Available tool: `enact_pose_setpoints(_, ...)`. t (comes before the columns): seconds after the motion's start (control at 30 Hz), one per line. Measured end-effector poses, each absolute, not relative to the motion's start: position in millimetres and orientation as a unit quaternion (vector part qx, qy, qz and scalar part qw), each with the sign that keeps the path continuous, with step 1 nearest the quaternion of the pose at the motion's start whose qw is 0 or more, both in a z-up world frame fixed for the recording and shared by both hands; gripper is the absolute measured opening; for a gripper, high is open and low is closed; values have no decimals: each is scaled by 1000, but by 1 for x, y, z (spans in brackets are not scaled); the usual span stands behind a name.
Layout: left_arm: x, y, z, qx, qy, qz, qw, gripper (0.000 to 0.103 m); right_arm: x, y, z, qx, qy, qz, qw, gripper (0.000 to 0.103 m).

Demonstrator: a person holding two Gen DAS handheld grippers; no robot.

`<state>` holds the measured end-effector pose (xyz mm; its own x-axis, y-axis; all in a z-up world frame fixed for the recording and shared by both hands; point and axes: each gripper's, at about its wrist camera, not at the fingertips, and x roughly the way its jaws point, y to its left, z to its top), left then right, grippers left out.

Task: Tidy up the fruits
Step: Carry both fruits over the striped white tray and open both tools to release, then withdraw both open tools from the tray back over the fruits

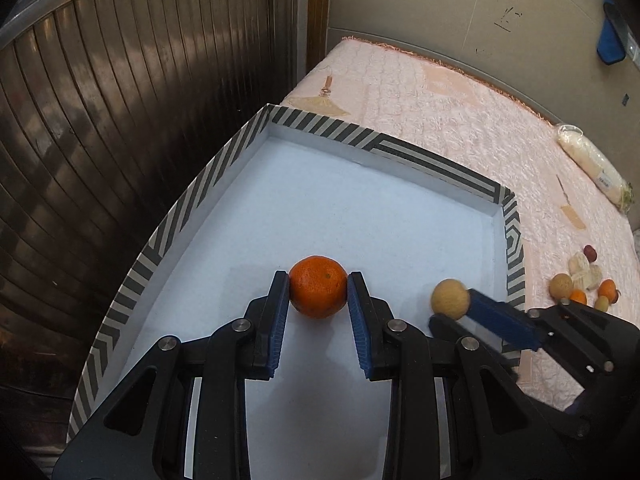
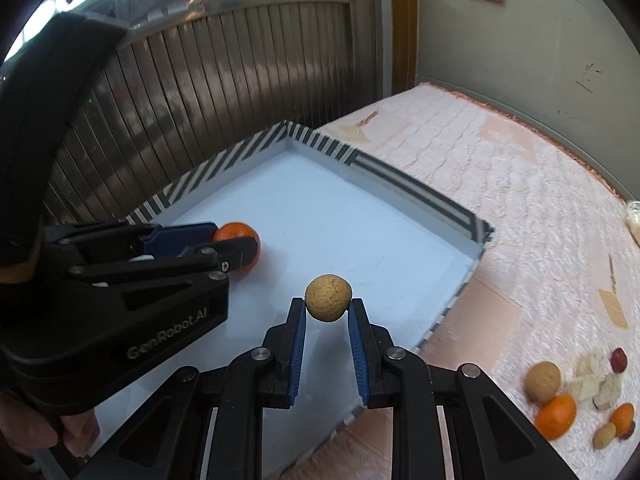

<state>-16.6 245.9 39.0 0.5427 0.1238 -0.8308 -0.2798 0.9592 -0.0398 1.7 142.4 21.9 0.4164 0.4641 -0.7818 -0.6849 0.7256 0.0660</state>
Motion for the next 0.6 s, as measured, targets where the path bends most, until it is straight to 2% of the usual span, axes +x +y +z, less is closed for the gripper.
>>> enact_pose_setpoints(0.23,-16,248,38,-91,462,115,874,31,5,155,14,-154,418,351,824,21)
enact_pose_setpoints(0.37,-16,253,36,-108,466,103,872,49,4,153,15,-149,415,356,824,23)
enact_pose_setpoints(0.5,-22,251,41,-103,452,105,880,50,-1,142,22,-135,411,358,828,35)
enact_pose_setpoints(0.57,-26,249,44,-104,448,104,882,61,-4,135,26,-125,409,357,830,35)
enact_pose_setpoints(0.6,-28,246,47,-103,445,101,884,62,-6,131,28,-122,407,356,832,35)
